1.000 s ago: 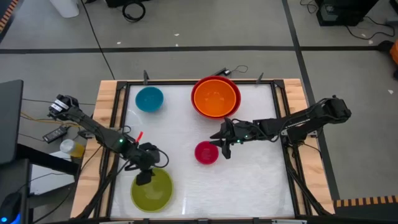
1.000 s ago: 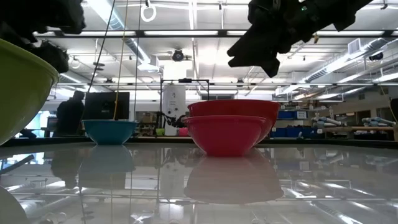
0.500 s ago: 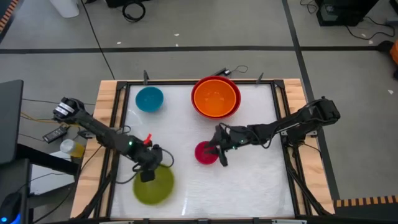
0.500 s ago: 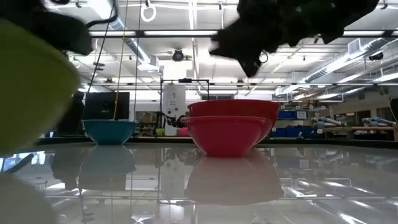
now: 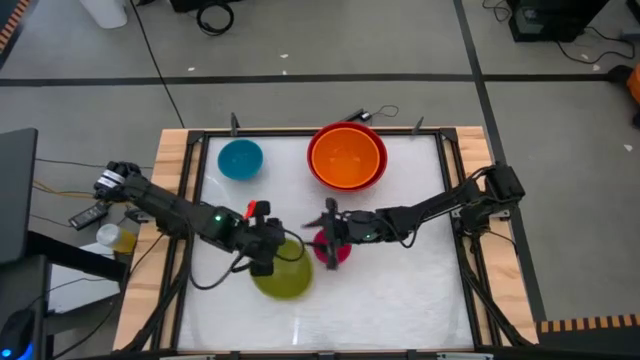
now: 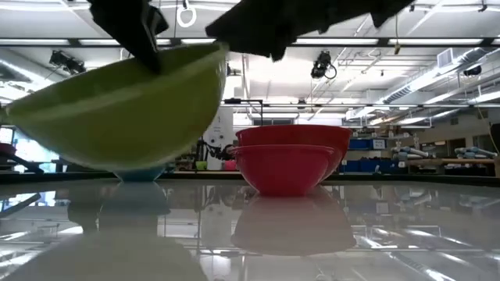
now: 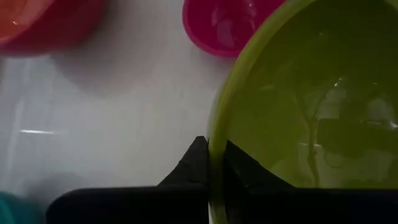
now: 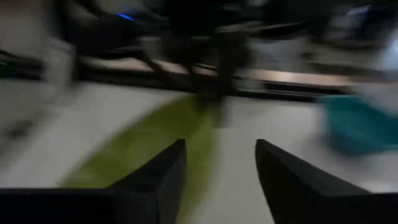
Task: Nest bowls inside each other
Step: Stack the green bowl on top of the orange bowl
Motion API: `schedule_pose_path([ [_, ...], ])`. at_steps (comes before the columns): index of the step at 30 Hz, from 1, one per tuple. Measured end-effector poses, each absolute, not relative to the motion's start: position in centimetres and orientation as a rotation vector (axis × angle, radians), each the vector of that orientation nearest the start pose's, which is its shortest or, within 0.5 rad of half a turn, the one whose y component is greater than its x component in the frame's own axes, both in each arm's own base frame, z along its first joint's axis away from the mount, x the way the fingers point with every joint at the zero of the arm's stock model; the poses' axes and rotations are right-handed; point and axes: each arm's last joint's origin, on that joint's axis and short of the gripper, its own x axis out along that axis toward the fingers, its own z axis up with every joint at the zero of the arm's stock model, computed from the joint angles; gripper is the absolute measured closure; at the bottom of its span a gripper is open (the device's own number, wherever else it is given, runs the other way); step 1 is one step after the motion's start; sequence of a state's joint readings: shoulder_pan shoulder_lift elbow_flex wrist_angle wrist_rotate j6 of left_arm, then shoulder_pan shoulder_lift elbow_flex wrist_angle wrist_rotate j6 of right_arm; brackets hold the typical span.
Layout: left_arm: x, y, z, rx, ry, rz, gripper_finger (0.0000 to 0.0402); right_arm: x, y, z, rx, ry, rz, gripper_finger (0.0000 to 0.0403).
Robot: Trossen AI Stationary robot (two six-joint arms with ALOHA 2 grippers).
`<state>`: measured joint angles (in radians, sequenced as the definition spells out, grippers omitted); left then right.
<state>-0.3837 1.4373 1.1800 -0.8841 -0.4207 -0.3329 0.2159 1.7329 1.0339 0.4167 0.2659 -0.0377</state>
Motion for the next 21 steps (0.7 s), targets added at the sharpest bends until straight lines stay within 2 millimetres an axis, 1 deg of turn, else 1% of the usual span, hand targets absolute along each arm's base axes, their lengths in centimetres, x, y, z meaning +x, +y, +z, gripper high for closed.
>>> schedule_pose_path([
  [3,27.2,-9.1,27.5,0.191,1.056,0.234,0.0382,38.1,7.4,23.5,-0.213,0.316,-0.152,0.0170],
  [6,28.1,-8.6,27.6,0.204,1.074,0.269,0.0381,39.0,7.6,24.0,-0.226,0.342,-0.133,0.0147],
  [9,29.0,-8.2,27.2,0.204,1.083,0.306,0.0380,39.8,7.8,23.9,-0.225,0.380,-0.135,0.0138],
  [11,29.4,-8.0,27.3,0.199,1.077,0.336,0.0380,40.1,7.8,23.3,-0.245,0.424,-0.163,0.0137],
  [16,29.5,-7.5,27.3,0.190,1.059,0.391,0.0379,40.4,6.8,21.6,-0.254,0.537,-0.225,0.0152],
  [19,29.2,-7.6,27.7,0.189,1.045,0.395,0.0379,40.4,6.1,21.1,-0.226,0.572,-0.264,0.0177],
  [21,29.0,-7.5,28.0,0.192,1.031,0.403,0.0379,40.4,5.8,21.0,-0.224,0.585,-0.270,0.0202],
])
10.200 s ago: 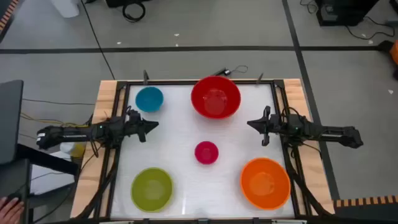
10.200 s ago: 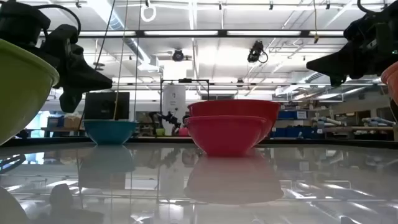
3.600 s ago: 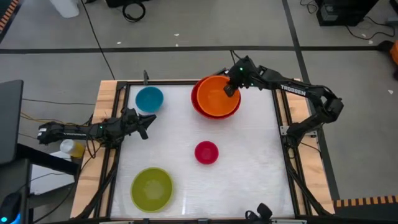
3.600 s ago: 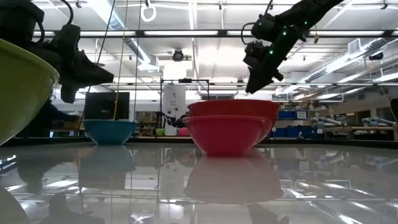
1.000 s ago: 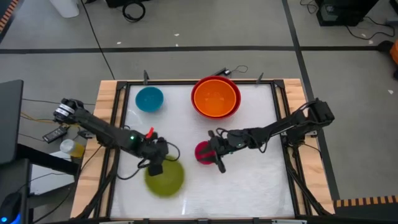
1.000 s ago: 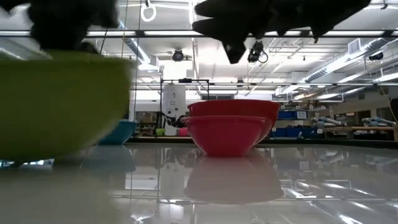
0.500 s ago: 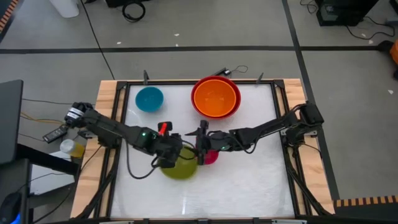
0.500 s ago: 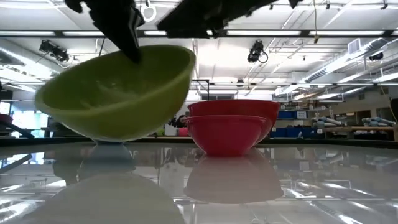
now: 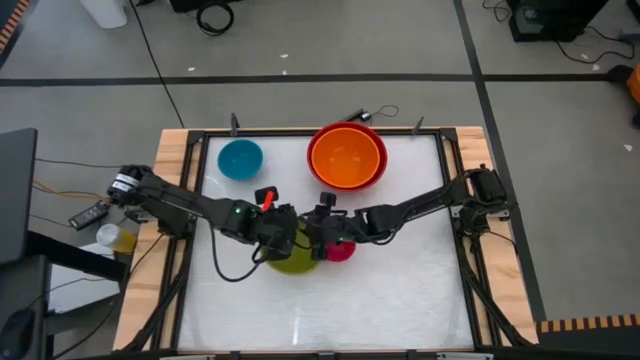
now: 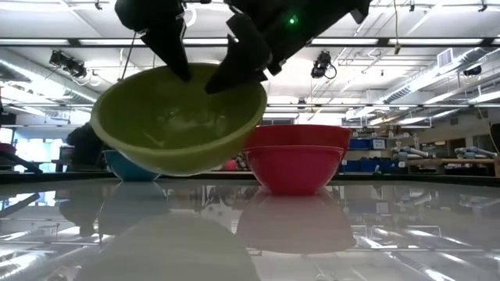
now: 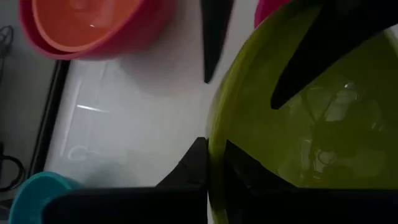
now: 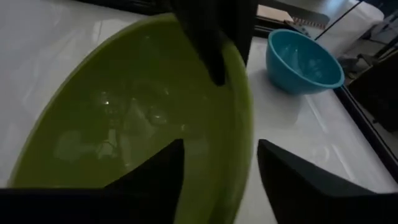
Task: Nest bowls inside each other
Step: Stack the green bowl on top of the orange bowl
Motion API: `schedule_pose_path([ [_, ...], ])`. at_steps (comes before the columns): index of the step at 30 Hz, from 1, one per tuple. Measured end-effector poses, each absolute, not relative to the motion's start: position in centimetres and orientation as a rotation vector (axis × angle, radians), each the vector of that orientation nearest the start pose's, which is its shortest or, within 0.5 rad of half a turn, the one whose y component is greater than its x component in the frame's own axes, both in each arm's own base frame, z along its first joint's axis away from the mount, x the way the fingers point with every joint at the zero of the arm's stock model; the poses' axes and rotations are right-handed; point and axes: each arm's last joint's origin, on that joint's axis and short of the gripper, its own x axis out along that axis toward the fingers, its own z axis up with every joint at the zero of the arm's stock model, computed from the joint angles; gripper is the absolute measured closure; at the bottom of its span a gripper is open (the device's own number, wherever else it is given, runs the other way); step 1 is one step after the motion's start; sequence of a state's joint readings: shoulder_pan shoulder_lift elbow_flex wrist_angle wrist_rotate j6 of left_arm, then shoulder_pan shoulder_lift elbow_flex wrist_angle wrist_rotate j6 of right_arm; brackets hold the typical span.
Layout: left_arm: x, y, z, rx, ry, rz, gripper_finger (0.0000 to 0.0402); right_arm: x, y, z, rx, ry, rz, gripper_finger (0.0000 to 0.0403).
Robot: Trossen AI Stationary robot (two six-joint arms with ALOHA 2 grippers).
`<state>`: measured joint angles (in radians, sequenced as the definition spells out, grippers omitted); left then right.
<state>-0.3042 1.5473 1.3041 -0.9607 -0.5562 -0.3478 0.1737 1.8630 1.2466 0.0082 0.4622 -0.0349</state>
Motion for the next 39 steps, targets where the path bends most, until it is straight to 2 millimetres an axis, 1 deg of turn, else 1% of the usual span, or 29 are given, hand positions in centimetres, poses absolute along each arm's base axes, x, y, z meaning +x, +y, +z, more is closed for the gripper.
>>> schedule_pose_path([
  [2,28.8,-7.4,28.4,0.189,1.021,0.406,0.0379,40.4,5.5,21.0,-0.218,0.587,-0.268,0.0237],
  [4,28.7,-7.4,28.6,0.176,1.011,0.404,0.0374,40.4,5.3,21.1,-0.211,0.584,-0.275,0.0285],
  [7,28.7,-7.4,28.8,0.152,0.996,0.401,0.0354,40.5,5.0,21.3,-0.209,0.576,-0.286,0.0369],
  [8,28.7,-7.4,28.8,0.152,0.996,0.400,0.0344,40.5,4.9,21.3,-0.214,0.580,-0.287,0.0381],
  [9,28.7,-7.5,28.8,0.154,0.998,0.399,0.0333,40.5,4.6,21.3,-0.220,0.585,-0.307,0.0383],
  [11,28.2,-7.5,29.0,0.158,1.016,0.393,0.0306,40.2,3.9,21.0,-0.217,0.613,-0.395,0.0372],
  [14,27.3,-7.5,29.7,0.148,1.022,0.384,0.0268,39.7,1.8,20.9,-0.217,0.660,-0.514,0.0364],
  [16,26.2,-7.4,30.1,0.151,1.050,0.393,0.0247,39.4,0.2,22.0,-0.173,0.633,-0.570,0.0371],
  [18,25.3,-7.1,31.0,0.122,1.022,0.418,0.0232,38.9,-1.2,23.5,-0.132,0.591,-0.614,0.0382],
  [22,23.6,-6.8,32.4,0.090,0.963,0.464,0.0220,37.6,-4.4,26.1,-0.112,0.548,-0.693,0.0384],
  [25,22.8,-6.9,33.0,0.072,0.934,0.469,0.0220,35.7,-7.9,28.3,-0.084,0.520,-0.794,0.0378],
  [26,22.6,-7.0,33.1,0.071,0.925,0.474,0.0220,34.8,-9.1,28.8,-0.064,0.527,-0.828,0.0375],
  [28,22.1,-7.2,33.2,0.076,0.919,0.490,0.0220,33.2,-11.6,29.1,0.009,0.555,-0.881,0.0371],
  [31,21.8,-7.4,33.2,0.086,0.915,0.515,0.0219,30.9,-15.2,28.8,0.157,0.612,-0.918,0.0373],
  [33,21.7,-7.5,33.1,0.098,0.912,0.527,0.0219,29.8,-17.1,28.2,0.269,0.640,-0.912,0.0376],
  [36,21.8,-7.5,33.1,0.110,0.895,0.547,0.0219,29.2,-18.8,26.2,0.378,0.740,-0.881,0.0375],
  [39,21.9,-7.2,33.2,0.116,0.887,0.572,0.0219,29.4,-19.1,24.2,0.436,0.839,-0.823,0.0363],
])
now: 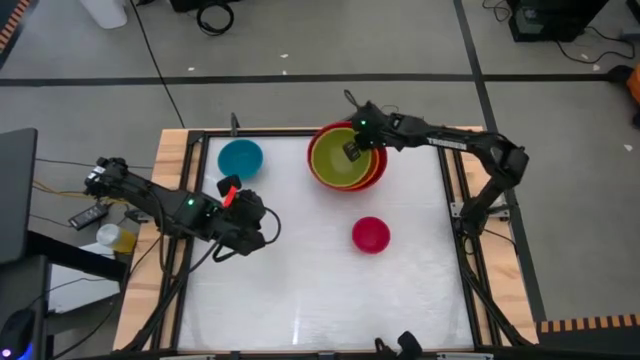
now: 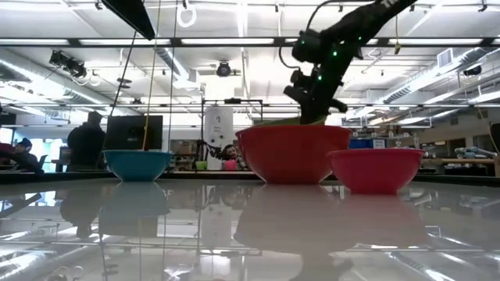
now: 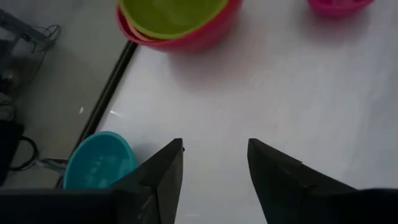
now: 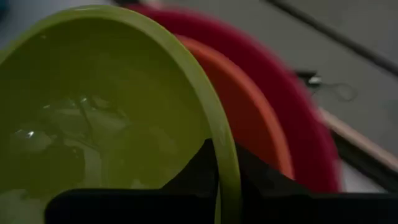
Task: Nest bowls inside each other
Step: Stack the green bowl on top of the orange bowl, then stack the blue bowl on top of the green bowl
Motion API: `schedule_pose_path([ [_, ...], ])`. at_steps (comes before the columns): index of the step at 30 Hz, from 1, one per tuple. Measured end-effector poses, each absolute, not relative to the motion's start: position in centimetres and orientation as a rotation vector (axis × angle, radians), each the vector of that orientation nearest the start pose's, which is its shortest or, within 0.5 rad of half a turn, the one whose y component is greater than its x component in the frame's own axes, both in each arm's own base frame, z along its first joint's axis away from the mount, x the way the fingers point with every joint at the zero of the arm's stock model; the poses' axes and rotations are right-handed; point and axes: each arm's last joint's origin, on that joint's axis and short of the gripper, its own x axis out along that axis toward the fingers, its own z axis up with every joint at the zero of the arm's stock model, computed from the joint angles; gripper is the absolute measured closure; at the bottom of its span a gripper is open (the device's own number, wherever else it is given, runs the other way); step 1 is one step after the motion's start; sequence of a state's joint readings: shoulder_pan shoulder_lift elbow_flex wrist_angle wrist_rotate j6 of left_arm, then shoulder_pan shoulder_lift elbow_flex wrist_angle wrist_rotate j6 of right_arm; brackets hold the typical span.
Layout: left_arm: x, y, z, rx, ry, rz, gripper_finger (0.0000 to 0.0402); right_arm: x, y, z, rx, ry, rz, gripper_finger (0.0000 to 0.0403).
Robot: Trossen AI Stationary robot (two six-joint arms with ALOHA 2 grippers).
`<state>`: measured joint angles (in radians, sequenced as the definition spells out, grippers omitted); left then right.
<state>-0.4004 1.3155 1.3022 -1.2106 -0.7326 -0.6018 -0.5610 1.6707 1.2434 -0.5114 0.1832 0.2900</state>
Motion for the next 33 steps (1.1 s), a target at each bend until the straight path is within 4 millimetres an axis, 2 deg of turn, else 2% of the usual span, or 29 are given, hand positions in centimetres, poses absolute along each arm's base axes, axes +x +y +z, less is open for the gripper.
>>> schedule_pose_path([
  [4,21.9,-6.5,33.1,0.121,0.909,0.605,0.0219,29.8,-19.2,22.5,0.445,0.922,-0.814,0.0328],
  [7,21.9,-5.8,33.0,0.116,0.927,0.636,0.0219,29.9,-19.1,22.4,0.432,0.927,-0.805,0.0296],
  [12,22.0,-4.4,33.0,0.102,0.951,0.694,0.0219,29.3,-18.8,24.2,0.403,0.872,-0.815,0.0246],
  [17,22.6,-2.8,32.4,0.104,0.980,0.746,0.0219,27.7,-17.8,27.8,0.339,0.780,-0.850,0.0218],
  [21,22.9,-1.0,29.6,0.129,1.046,0.795,0.0219,26.1,-15.8,30.7,0.314,0.727,-0.829,0.0214],
  [24,22.5,0.9,26.5,0.143,1.128,0.847,0.0219,25.2,-13.7,31.6,0.293,0.703,-0.784,0.0215],
  [29,21.3,4.3,21.5,0.173,1.234,0.901,0.0219,24.2,-10.1,30.9,0.274,0.704,-0.691,0.0215],
  [33,20.6,7.0,18.8,0.153,1.250,0.901,0.0219,24.0,-8.3,29.7,0.279,0.725,-0.643,0.0215],
])
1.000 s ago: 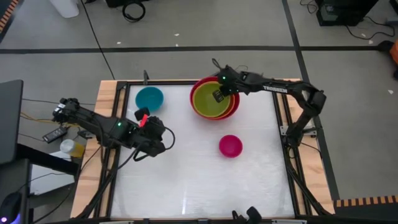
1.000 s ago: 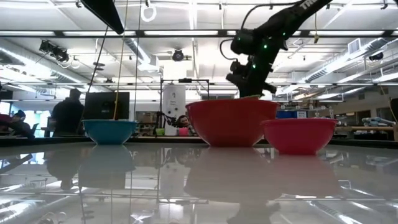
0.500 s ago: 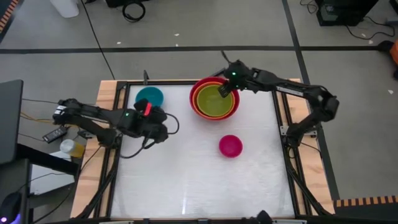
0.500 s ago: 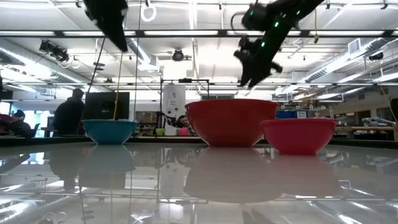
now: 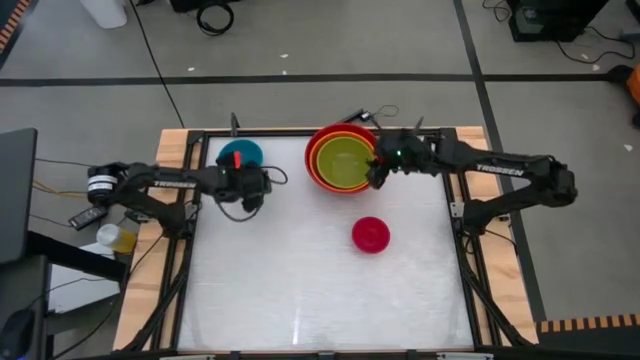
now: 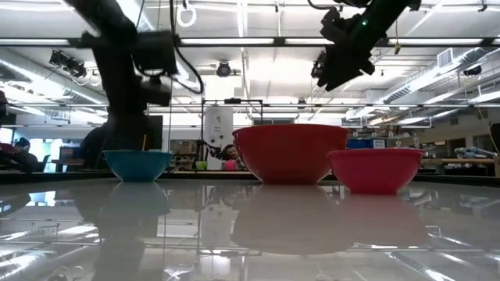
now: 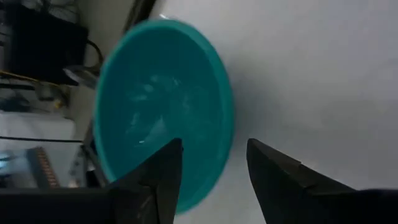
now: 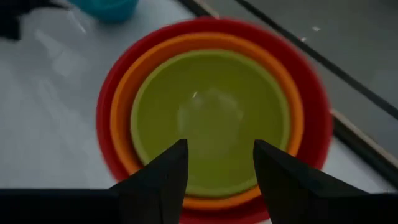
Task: Nest bowls inside each other
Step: Stack the blue bowl on top of the green bowl
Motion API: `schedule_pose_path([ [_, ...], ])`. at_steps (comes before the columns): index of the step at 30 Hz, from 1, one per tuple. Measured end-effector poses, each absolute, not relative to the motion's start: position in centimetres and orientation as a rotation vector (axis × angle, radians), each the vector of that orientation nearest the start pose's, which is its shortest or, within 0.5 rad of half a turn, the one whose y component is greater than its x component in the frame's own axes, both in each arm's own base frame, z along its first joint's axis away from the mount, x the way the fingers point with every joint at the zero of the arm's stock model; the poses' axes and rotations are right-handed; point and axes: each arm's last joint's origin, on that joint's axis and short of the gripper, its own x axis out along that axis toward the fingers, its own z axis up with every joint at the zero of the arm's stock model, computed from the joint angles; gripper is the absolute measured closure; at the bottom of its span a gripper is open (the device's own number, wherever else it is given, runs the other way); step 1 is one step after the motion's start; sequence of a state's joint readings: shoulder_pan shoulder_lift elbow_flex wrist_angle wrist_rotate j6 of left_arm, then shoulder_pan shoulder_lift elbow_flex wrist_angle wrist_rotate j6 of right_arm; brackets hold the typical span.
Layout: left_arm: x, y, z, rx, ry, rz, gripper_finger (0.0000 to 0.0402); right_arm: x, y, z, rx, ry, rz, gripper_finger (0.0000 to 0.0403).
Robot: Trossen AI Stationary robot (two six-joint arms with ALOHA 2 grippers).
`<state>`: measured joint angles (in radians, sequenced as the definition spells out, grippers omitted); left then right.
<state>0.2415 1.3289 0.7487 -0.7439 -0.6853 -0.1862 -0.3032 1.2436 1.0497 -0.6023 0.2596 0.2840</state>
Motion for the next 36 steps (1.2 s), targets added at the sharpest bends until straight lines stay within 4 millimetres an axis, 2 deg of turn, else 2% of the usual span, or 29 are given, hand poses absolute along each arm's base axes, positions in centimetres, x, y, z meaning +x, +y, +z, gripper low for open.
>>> schedule_pose_path([
  [6,19.5,10.3,17.3,0.053,1.244,0.876,0.0219,24.3,-7.1,28.1,0.272,0.731,-0.602,0.0215],
  [12,18.4,11.8,16.3,-0.098,1.247,0.731,0.0230,24.5,-6.9,27.5,0.279,0.719,-0.574,0.0215],
  [16,17.9,12.1,15.9,-0.122,1.256,0.738,0.0280,24.6,-7.0,27.7,0.279,0.699,-0.572,0.0215],
  [20,17.9,12.0,15.9,-0.106,1.263,0.728,0.0369,24.8,-7.0,27.8,0.279,0.676,-0.571,0.0215],
  [23,18.0,12.0,16.0,-0.099,1.256,0.701,0.0388,24.9,-7.0,27.9,0.281,0.661,-0.570,0.0215],
  [26,18.3,11.6,16.0,-0.064,1.260,0.646,0.0391,25.3,-7.0,27.7,0.305,0.652,-0.575,0.0215],
  [29,19.2,10.6,16.2,0.016,1.239,0.556,0.0396,26.4,-6.8,26.6,0.315,0.615,-0.556,0.0215],
  [32,20.6,8.4,16.7,0.137,1.166,0.397,0.0397,27.7,-6.6,25.4,0.314,0.554,-0.476,0.0215],
  [36,22.2,4.9,17.6,0.391,1.068,0.191,0.0398,29.5,-7.0,24.6,0.307,0.476,-0.443,0.0215],
])
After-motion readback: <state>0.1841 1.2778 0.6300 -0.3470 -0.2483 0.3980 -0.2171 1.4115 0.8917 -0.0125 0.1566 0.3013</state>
